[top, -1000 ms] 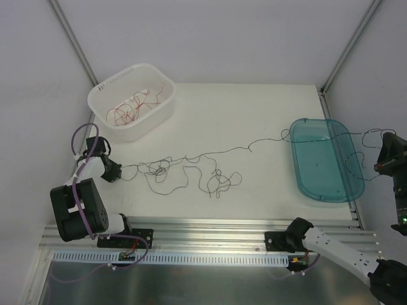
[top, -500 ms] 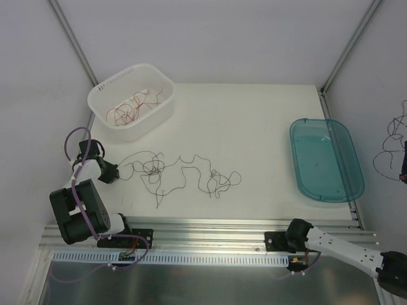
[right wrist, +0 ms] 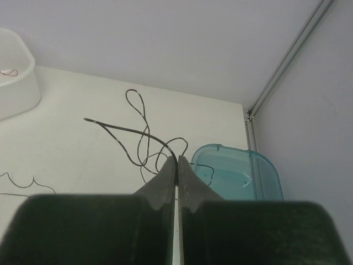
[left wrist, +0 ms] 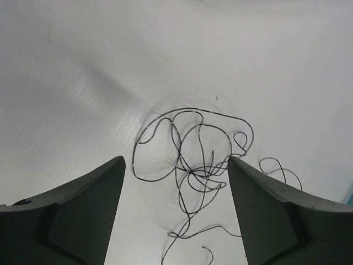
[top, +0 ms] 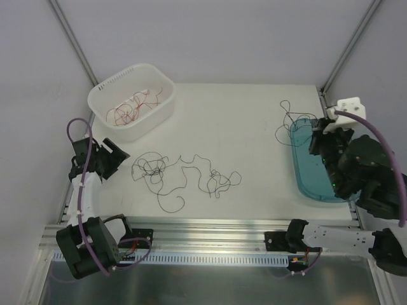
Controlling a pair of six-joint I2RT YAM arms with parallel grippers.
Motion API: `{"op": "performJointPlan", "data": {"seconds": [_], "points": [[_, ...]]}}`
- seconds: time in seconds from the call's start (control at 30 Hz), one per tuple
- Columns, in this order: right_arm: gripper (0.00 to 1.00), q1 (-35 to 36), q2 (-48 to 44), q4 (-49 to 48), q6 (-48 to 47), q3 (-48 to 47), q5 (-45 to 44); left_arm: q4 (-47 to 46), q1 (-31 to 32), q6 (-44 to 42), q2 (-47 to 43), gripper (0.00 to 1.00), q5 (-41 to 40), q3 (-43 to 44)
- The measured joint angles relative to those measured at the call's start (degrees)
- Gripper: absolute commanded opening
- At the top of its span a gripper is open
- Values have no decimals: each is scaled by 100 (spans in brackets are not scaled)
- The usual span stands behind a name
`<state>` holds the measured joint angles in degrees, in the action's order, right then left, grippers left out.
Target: Untangle the cables
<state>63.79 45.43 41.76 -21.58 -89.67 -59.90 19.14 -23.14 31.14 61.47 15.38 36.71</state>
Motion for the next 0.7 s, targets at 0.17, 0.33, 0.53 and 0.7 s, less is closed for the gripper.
{"op": "performJointPlan", "data": {"seconds": [0.17, 0.33, 0.53, 0.7], "points": [[1, -726, 680, -76, 103, -13, 586, -37, 903, -758, -761, 99, 378, -11], [0, -2057, 1058, 37, 385, -26, 1513, 17, 2124, -1473, -1335, 99, 522, -13], [1, -3786, 1091, 251, 658, 70, 2459, 24, 2505, -1860, -1904, 99, 350, -55], [1, -5112, 907, 216, 800, 688, 3130, 50, 2533, -1902, -1873, 99, 341, -79]]}}
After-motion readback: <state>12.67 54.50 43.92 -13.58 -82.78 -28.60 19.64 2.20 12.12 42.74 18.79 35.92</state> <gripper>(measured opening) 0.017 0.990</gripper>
